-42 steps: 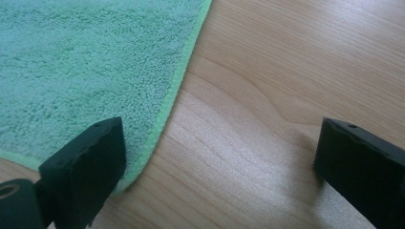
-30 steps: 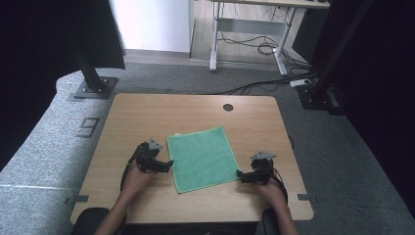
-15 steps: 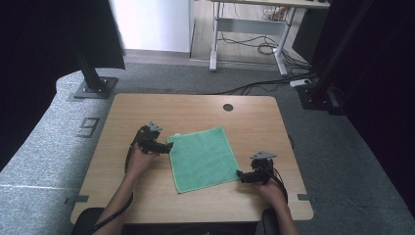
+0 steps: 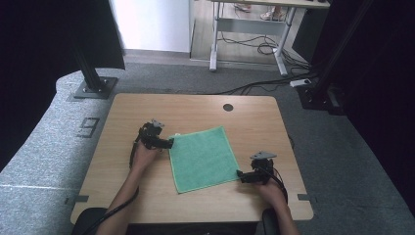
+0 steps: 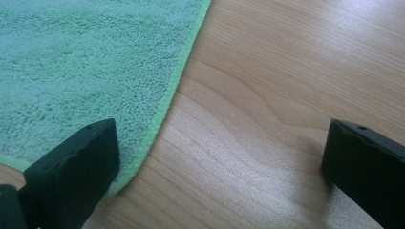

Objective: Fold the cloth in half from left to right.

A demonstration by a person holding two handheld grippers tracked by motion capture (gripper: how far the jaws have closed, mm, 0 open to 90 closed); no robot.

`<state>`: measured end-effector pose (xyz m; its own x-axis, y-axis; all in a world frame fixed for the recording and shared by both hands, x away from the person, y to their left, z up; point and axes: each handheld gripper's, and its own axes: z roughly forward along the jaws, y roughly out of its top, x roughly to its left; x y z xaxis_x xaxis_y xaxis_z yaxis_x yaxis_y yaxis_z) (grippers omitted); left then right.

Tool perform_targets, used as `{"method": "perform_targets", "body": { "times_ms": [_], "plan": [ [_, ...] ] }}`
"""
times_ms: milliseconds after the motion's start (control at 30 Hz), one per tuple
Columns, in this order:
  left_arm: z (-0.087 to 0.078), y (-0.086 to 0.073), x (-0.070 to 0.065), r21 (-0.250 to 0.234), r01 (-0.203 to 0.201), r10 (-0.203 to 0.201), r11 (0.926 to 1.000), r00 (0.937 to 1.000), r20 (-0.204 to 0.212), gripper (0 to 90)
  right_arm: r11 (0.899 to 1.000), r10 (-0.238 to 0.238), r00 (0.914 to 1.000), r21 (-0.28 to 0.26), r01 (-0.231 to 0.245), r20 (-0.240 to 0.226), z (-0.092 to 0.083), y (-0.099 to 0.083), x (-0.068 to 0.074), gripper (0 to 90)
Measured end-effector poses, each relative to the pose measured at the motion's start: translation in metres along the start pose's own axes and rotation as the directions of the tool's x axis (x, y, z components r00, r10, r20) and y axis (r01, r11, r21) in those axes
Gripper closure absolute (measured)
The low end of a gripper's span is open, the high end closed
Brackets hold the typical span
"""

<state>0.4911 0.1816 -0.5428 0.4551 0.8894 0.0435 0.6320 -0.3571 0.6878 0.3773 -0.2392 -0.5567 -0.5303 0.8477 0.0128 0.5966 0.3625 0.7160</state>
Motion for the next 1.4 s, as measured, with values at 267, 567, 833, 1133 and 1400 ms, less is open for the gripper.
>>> {"method": "perform_targets", "body": {
  "times_ms": [267, 567, 833, 1133, 1400],
  "plan": [
    [0.005, -0.002, 0.004, 0.014, 0.019, -0.018, 0.9997, 0.9997, -0.018, 0.0, 1.0, 0.0, 1.0, 0.0, 0.0, -0.001, 0.0, 0.0, 0.0, 0.0],
    [0.0, -0.009, 0.009, 0.034, 0.065, -0.066, 0.9973, 0.9978, 0.008, 0.3, 1.0, -0.006, 0.9999, 0.01, 0.006, -0.012, 0.0, 0.002, 0.0, 0.6],
    [-0.009, -0.019, 0.011, 0.034, 0.062, -0.062, 0.9975, 0.9979, 0.016, 1.0, 1.0, -0.016, 0.9989, 0.019, 0.016, -0.044, -0.002, 0.006, 0.003, 8.6],
    [-0.015, -0.025, 0.012, 0.033, 0.063, -0.064, 0.9974, 0.9978, 0.016, 1.0, 0.999, -0.037, 0.995, -0.009, 0.036, -0.092, -0.008, 0.016, 0.011, 9.1],
    [-0.015, -0.025, 0.012, 0.033, 0.065, -0.065, 0.9974, 0.9978, 0.014, 0.9, 0.996, -0.087, 0.9821, -0.012, 0.086, -0.167, -0.008, 0.029, 0.03, 9.8]
  ]
}}
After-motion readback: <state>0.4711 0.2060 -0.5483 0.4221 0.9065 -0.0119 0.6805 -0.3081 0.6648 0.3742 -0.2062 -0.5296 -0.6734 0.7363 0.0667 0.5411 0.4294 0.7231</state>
